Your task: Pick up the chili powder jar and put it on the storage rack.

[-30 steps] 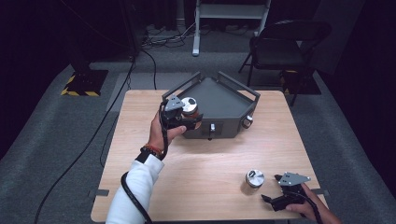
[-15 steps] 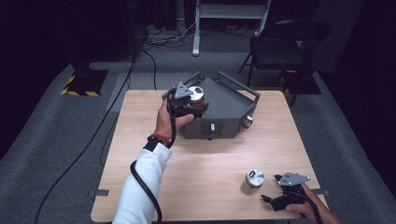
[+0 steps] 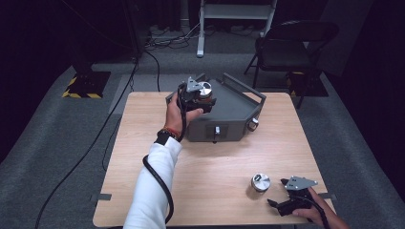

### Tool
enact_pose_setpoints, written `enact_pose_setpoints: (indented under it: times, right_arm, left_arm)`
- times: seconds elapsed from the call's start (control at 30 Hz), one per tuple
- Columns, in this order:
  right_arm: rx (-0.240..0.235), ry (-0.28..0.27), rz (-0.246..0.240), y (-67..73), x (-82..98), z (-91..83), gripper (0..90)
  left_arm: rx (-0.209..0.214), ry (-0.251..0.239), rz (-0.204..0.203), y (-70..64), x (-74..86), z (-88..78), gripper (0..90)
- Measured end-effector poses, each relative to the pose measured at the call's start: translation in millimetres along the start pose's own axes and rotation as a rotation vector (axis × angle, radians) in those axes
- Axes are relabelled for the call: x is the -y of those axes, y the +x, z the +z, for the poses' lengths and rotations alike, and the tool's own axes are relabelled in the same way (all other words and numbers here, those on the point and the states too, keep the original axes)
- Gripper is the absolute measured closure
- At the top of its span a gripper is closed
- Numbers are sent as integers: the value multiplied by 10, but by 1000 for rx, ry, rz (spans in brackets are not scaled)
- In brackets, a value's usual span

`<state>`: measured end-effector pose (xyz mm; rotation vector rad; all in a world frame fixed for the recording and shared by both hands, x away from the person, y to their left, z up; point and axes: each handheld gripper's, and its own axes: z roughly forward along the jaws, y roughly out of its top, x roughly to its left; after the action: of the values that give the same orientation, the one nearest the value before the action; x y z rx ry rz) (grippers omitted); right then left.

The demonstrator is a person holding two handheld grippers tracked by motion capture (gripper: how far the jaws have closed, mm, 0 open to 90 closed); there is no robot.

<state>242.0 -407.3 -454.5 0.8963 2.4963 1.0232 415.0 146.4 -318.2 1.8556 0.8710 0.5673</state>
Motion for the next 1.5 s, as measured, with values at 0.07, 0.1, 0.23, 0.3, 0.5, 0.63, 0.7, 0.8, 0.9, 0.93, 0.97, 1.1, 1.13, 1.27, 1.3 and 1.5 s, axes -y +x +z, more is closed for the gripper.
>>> enact_pose_setpoints:
  times: [0.07, 0.1, 0.23, 0.3, 0.5, 0.63, 0.7, 0.8, 0.9, 0.93, 0.97, 1.1, 1.13, 1.27, 1.3, 1.5]
  right_arm:
    - [-1, 0, -1, -1, 1, -1, 0]
    - [-1, 0, -1, -1, 1, -1, 0]
    - [-1, 0, -1, -1, 1, -2, 0]
    - [-1, 0, -1, -1, 1, -2, 0]
    - [1, 0, 0, 3, 6, -5, 0]
    - [0, 1, 1, 5, 10, -11, 0]
    - [0, 0, 1, 5, 11, -12, 0]
    - [0, 0, 1, 5, 11, -12, 0]
    - [0, 0, 1, 5, 11, -12, 0]
    - [0, 0, 1, 5, 11, -12, 0]
    - [0, 0, 1, 5, 11, -12, 0]
    - [0, 1, 1, 5, 11, -12, 0]
    - [0, 1, 1, 5, 11, -12, 0]
    - [0, 0, 1, 6, 11, -12, 0]
    - [0, 0, 1, 6, 11, -12, 0]
    - [0, 0, 1, 7, 12, -12, 0]
  left_arm:
    - [-2, 0, -10, 29, 11, 39, 314]
    - [-5, 6, -11, 32, 9, 56, 314]
    - [-25, 24, -15, 19, 39, 147, 314]
    - [-24, 33, -15, 21, 49, 182, 314]
    - [-34, 43, -25, 11, 70, 229, 314]
    - [-38, 52, -31, 17, 92, 269, 314]
    - [-51, 54, -31, 5, 110, 288, 314]
    - [-47, 63, -37, 21, 138, 317, 314]
    - [-41, 75, -39, 35, 161, 349, 314]
    - [-39, 79, -38, 38, 164, 355, 314]
    - [-40, 74, -40, 35, 177, 360, 314]
    - [-35, 70, -48, 45, 187, 366, 313]
    - [-34, 67, -50, 44, 192, 368, 313]
    - [-35, 60, -66, 48, 216, 389, 313]
    - [-37, 58, -67, 41, 221, 393, 312]
    - [-38, 47, -65, 37, 226, 391, 300]
